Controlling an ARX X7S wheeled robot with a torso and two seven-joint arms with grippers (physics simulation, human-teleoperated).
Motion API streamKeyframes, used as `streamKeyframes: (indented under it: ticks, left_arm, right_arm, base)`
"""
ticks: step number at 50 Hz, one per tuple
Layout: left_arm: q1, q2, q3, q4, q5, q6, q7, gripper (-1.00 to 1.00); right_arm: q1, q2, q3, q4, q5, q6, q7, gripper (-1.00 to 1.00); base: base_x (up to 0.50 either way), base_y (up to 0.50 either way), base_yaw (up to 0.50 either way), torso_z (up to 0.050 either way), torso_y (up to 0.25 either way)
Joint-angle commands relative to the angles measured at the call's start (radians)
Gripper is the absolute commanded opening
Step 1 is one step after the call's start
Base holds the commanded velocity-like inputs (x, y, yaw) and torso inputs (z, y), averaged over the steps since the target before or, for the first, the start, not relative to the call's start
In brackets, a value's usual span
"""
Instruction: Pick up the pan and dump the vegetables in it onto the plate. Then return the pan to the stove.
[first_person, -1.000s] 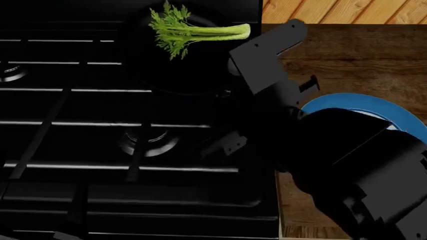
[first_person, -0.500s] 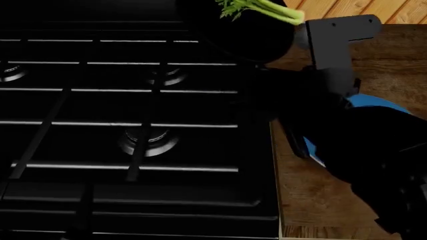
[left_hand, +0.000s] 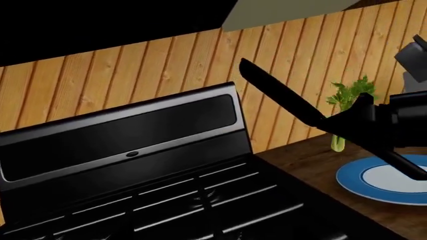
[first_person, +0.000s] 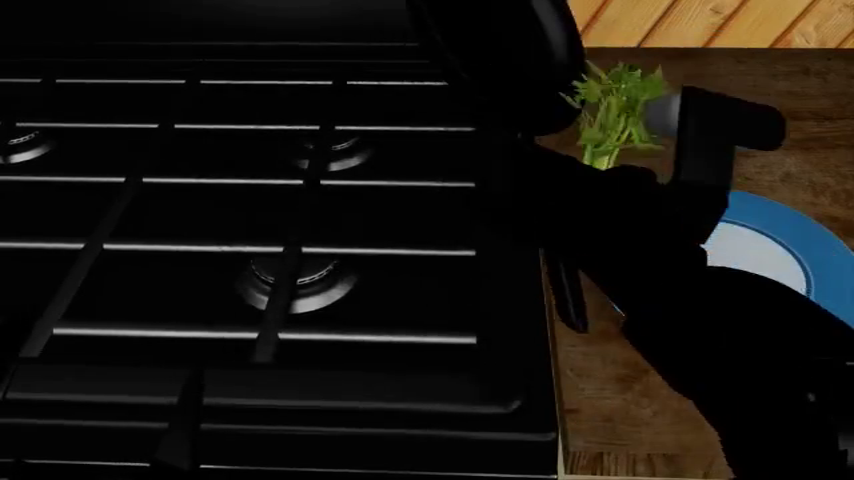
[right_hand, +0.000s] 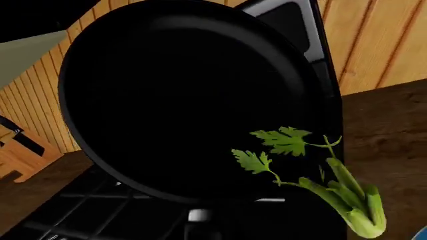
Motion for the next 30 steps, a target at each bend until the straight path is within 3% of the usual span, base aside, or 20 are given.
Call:
streamKeyframes:
  ticks: [1,10,16,20,30]
  left_arm:
    - [-0.013,-0.019,0.018,0.048,-0.045,-0.015,-0.020,1.00]
    - [-0.031,-0.089,0.055,0.048,-0.127,0.009,-0.123,1.00]
    - [-0.051,-0.124,0.080,0.043,-0.179,0.019,-0.178,1.00]
    - [-0.034,-0.129,0.056,0.031,-0.194,0.046,-0.183,1.00]
    - [-0.007,-0.146,0.008,0.018,-0.222,0.088,-0.193,1.00]
  right_arm:
    - [-0.094,0.026,0.128,-0.073,0.043,-0.063,-0.013,-1.00]
    - [-0.141,0.052,0.163,-0.223,0.084,-0.064,0.036,-1.00]
    - [-0.083,0.091,-0.018,-0.461,-0.138,-0.020,0.133,-1.00]
    - [-0.039,0.098,-0.123,-0.620,-0.162,0.092,0.183,-1.00]
    - [-0.037,0.048,-0.267,-0.570,-0.202,0.174,0.149,-1.00]
  base:
    - [0.00,0.00,0.00,0.000,0.000]
    - [0.00,0.00,0.00,0.000,0.002]
    - [0.00,0.00,0.00,0.002,0.002]
    - [0.00,0.00,0.00,0.000,0.003]
    - [0.00,0.00,0.00,0.000,0.001]
